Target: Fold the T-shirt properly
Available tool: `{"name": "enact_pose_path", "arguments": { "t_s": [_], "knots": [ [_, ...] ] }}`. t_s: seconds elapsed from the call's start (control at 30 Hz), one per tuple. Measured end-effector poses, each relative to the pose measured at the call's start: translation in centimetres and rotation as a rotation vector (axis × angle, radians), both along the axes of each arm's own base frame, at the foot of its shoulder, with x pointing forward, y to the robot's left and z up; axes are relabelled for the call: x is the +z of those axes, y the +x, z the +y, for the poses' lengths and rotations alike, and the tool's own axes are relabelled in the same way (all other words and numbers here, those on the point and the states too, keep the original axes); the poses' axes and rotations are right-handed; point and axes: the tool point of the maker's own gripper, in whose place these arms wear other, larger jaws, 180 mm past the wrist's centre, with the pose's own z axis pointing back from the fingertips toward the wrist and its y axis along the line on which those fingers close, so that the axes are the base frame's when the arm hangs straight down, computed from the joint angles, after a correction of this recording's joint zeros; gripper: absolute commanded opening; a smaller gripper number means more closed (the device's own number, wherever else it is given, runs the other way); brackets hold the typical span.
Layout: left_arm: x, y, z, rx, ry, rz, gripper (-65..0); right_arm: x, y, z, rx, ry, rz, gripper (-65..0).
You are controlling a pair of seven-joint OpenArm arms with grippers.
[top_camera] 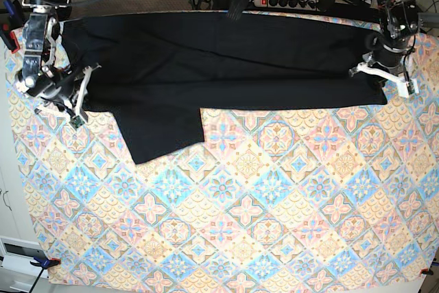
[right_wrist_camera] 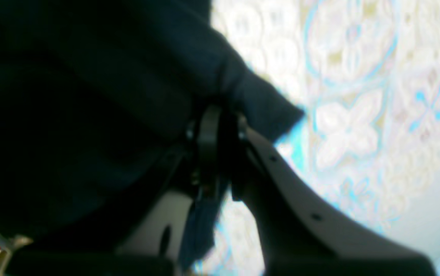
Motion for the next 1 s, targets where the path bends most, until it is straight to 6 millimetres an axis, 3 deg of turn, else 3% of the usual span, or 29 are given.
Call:
{"name": "enact_pose_path", "arguments": {
  "t_s": [0.13,0.4,0.57,0.73,1.0],
  "knots": [
    [0.7,0.2,-0.4,-0.021,-0.041,-0.02,-65.0,2.3,0.3,-0.2,0.018,-0.033,-0.063,-61.5],
    [0.1,-1.0,-0.2,-0.016,-0.037,0.013,-65.0,2.7,-1.3,0.4,0.048,-0.065,-0.046,-61.5],
    [-0.9,-2.4,0.0,-0.011,-0.039,0.054,-65.0,1.7,-3.0,0.3,0.047,-0.063,-0.001,-61.5],
    [-3.7,-4.5,0.9,0.033,-0.066,0.139,-65.0,0.9,-3.9,0.5,0.05,-0.056,0.029,-61.5],
    [-7.2,-6.8,1.8,0.091,-0.103,0.233,-65.0,-2.5,-6.4,0.2,0.028,-0.028,0.151,-61.2]
  ]
}}
